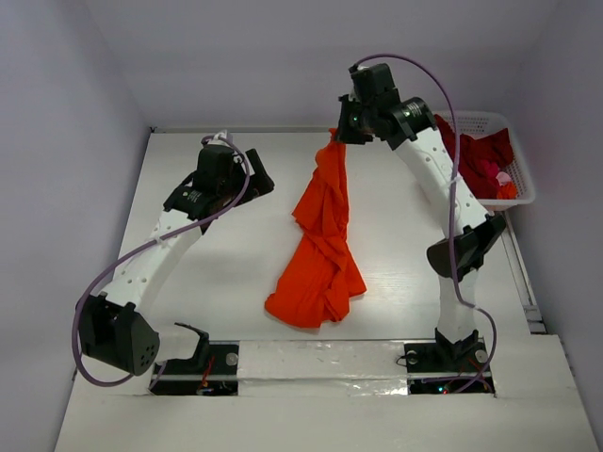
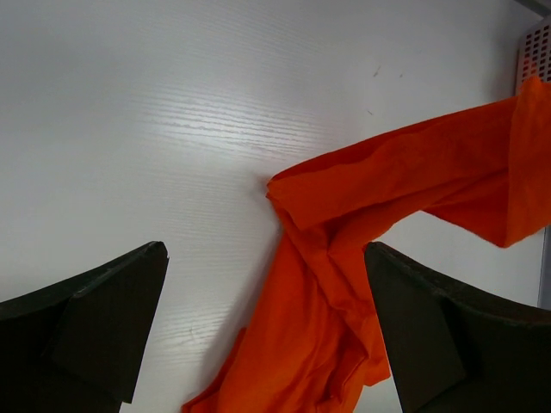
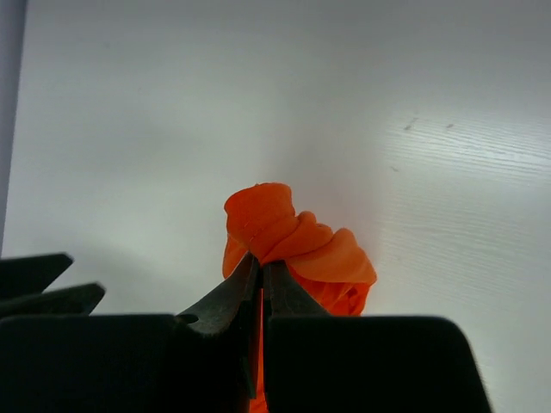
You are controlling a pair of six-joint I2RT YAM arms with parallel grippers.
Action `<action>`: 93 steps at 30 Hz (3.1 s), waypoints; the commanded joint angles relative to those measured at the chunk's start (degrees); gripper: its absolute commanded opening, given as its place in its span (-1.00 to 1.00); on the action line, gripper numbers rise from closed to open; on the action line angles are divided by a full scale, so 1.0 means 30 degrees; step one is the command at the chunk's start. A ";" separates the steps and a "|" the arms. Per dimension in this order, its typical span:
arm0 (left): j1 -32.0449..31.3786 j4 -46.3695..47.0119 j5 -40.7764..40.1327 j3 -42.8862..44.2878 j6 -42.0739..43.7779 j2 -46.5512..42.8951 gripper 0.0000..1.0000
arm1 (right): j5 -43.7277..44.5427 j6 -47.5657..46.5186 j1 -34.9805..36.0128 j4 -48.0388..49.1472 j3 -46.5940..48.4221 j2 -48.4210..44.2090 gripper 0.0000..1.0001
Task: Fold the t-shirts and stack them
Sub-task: Move the tshirt to the center of the board, then flatten out the tshirt
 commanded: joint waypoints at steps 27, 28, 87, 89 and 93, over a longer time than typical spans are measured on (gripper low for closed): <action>-0.0085 0.0537 -0.1013 -0.0142 -0.0516 -0.1425 0.98 | 0.5065 -0.1898 0.2493 0.1710 -0.4630 0.1362 0.82; -0.0085 0.0536 -0.1043 -0.0141 -0.0516 -0.1426 0.98 | 0.5035 -0.1781 0.2498 0.1800 -0.4898 0.1480 0.76; 0.1615 -0.0987 -0.2626 -0.0463 -0.0663 -0.3711 0.98 | 0.9750 -0.1956 0.6482 0.2211 -0.2440 1.0123 0.46; 0.1615 -0.1016 -0.2596 -0.0463 -0.0575 -0.3799 0.98 | 0.9868 -0.1780 0.6074 0.2095 -0.2498 1.0269 0.46; 0.1790 -0.1163 -0.2538 -0.0492 -0.0487 -0.3975 0.98 | 0.9839 -0.1517 0.6072 0.2474 -0.2966 0.9978 0.43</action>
